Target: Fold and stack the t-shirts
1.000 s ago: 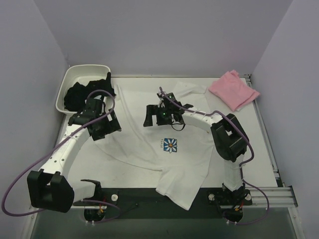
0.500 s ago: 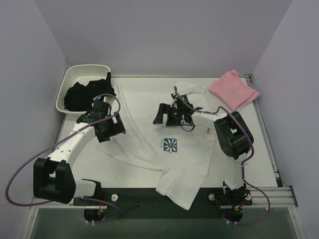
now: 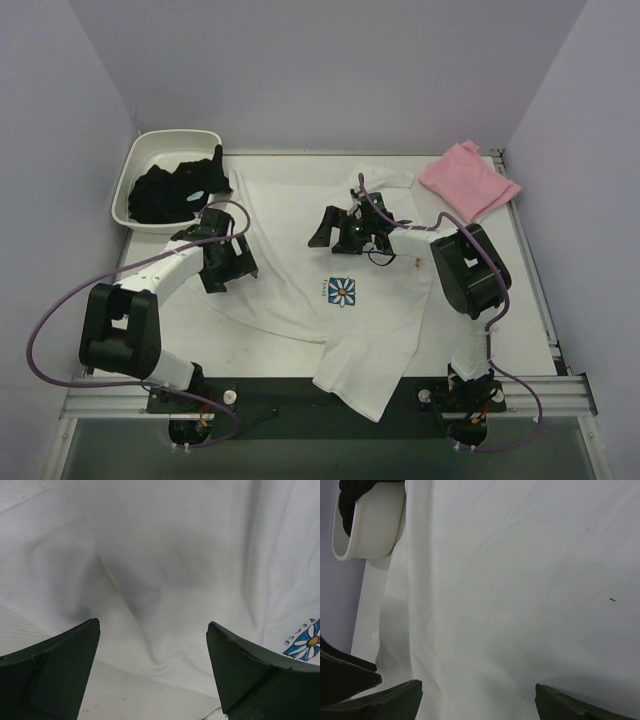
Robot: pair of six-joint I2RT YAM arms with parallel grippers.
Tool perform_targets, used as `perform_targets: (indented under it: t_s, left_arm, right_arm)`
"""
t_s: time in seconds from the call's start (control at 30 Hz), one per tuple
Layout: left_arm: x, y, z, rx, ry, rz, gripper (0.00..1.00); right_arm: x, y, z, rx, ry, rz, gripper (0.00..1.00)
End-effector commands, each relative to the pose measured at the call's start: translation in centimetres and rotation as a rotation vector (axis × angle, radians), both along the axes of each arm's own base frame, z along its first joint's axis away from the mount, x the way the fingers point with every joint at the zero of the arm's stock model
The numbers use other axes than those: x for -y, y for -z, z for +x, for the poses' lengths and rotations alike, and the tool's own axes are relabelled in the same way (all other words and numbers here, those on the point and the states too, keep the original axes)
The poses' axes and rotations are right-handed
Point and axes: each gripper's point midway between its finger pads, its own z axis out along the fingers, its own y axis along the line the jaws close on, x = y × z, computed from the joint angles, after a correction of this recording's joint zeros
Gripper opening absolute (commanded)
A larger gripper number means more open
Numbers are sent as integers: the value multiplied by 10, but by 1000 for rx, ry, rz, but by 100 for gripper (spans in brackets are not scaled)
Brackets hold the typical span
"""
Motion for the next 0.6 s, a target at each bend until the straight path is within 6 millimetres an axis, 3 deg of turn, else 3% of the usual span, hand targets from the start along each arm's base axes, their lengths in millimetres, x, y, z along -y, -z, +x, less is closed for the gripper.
perform_targets:
  t_s: [0.0,0.3,0.47,0.57]
  left_arm:
    - [-5,13,6,-10,-23,42,97]
    - [-23,40,-13,-110,-72,136,97]
    - [-26,54,-40,-160,-132,128,97]
    - [-28,50,-50,-133,-186,107,98]
  right_arm:
    - [16,19,-6,-52,34,-38,100]
    - [17,12,-5,-42,35,-23,100]
    - [19,9,-4,-39,42,-19,100]
    - [20,6,-2,-36,49,-20,100]
